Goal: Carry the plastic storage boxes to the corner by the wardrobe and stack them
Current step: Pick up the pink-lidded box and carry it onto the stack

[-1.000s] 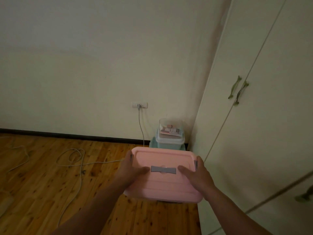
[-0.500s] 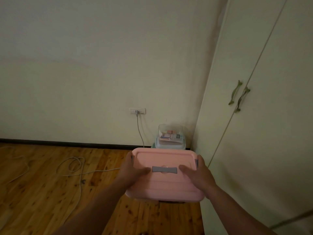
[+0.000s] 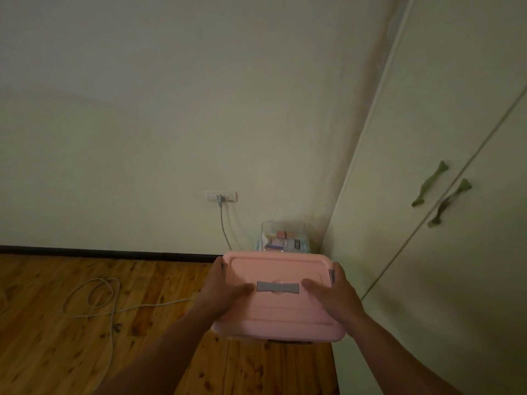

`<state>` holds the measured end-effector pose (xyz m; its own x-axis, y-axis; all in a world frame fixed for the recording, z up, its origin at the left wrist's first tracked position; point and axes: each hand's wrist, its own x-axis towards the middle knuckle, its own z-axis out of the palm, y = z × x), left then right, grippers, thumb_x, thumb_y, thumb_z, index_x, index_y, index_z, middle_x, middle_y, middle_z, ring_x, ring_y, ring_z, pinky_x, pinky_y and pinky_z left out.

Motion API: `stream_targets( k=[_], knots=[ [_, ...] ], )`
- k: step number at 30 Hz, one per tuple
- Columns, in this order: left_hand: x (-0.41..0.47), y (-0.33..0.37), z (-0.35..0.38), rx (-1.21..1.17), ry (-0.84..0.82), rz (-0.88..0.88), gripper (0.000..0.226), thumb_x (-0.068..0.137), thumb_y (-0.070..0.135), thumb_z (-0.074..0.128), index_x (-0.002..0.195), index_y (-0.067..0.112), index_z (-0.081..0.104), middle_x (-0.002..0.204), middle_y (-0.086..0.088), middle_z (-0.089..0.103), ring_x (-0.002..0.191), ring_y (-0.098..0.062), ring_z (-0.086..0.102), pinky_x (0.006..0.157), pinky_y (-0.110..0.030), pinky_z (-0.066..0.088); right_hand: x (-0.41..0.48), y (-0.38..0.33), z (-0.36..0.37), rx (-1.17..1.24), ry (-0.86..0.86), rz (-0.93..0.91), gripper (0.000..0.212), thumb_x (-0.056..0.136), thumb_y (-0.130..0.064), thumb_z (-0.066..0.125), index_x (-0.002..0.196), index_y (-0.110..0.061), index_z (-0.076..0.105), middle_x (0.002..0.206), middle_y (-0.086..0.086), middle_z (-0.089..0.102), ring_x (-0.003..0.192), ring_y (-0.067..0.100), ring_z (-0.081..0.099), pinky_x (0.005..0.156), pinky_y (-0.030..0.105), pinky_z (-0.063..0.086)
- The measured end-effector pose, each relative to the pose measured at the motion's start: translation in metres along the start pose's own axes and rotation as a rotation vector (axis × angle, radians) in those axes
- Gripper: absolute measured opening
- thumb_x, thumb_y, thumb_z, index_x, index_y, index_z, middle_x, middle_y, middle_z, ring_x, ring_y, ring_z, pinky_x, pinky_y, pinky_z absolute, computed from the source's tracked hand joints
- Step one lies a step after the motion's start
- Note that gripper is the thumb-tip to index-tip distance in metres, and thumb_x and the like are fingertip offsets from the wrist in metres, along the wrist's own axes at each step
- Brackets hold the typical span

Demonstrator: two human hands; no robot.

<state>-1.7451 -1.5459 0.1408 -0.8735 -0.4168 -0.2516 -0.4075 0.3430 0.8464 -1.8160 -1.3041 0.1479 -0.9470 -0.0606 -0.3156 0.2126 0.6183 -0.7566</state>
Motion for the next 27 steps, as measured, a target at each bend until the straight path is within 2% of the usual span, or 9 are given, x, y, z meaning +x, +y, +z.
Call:
stream_targets(
  k=[2,6,9,16,24,27],
  knots=[
    [0.021,0.005,-0.006,0.004,0.006,-0.002,0.086,0.069,0.030,0.084,0.138,0.018,0.033,0.134,-0.004,0.048,0.105,-0.011,0.042,0.083,-0.028,0.040,0.016,-0.013,0.004,0.014,-0.004,0.011,0.091,0.074,-0.054,0.072,0.146,-0.022,0.027,0.133,0.003,0.053,0.114,0.026,0.054,0.093,0.040,0.047],
    [0.067,0.010,-0.021,0.026,-0.011,-0.020,0.097,0.072,0.032,0.082,0.146,0.015,0.022,0.143,-0.007,0.042,0.116,-0.018,0.045,0.084,-0.028,0.037,0.052,-0.038,0.017,0.021,0.010,0.004,0.089,0.075,-0.053,0.073,0.146,-0.024,0.029,0.133,0.003,0.053,0.114,0.027,0.054,0.094,0.040,0.046],
    [0.097,0.013,-0.030,0.035,-0.024,-0.023,0.096,0.073,0.035,0.081,0.146,0.015,0.022,0.143,-0.007,0.042,0.113,-0.019,0.046,0.084,-0.030,0.039,0.072,-0.055,0.024,0.018,0.026,0.002,0.087,0.075,-0.052,0.074,0.145,-0.024,0.029,0.134,0.002,0.053,0.114,0.026,0.054,0.093,0.038,0.046],
    [0.142,0.021,-0.032,0.021,-0.075,-0.048,0.105,0.074,0.037,0.080,0.151,0.017,0.012,0.151,-0.008,0.034,0.133,-0.029,0.039,0.102,-0.041,0.040,0.110,-0.071,0.028,0.021,0.015,0.030,0.092,0.075,-0.055,0.073,0.148,-0.024,0.026,0.140,0.003,0.049,0.122,0.027,0.051,0.100,0.043,0.043],
    [0.197,0.036,-0.010,0.030,-0.095,-0.088,0.104,0.077,0.037,0.078,0.152,0.017,0.008,0.153,-0.009,0.029,0.136,-0.030,0.035,0.106,-0.045,0.037,0.175,-0.075,0.022,0.015,-0.001,0.044,0.094,0.074,-0.054,0.073,0.149,-0.022,0.025,0.143,0.002,0.047,0.125,0.025,0.049,0.102,0.041,0.042],
    [0.217,0.043,0.000,0.021,-0.084,-0.108,0.105,0.077,0.035,0.078,0.153,0.016,0.007,0.155,-0.009,0.027,0.138,-0.031,0.033,0.107,-0.044,0.035,0.204,-0.078,0.020,0.021,-0.011,0.032,0.085,0.075,-0.048,0.075,0.143,-0.019,0.033,0.138,0.004,0.050,0.116,0.022,0.052,0.091,0.032,0.043]
  ],
)
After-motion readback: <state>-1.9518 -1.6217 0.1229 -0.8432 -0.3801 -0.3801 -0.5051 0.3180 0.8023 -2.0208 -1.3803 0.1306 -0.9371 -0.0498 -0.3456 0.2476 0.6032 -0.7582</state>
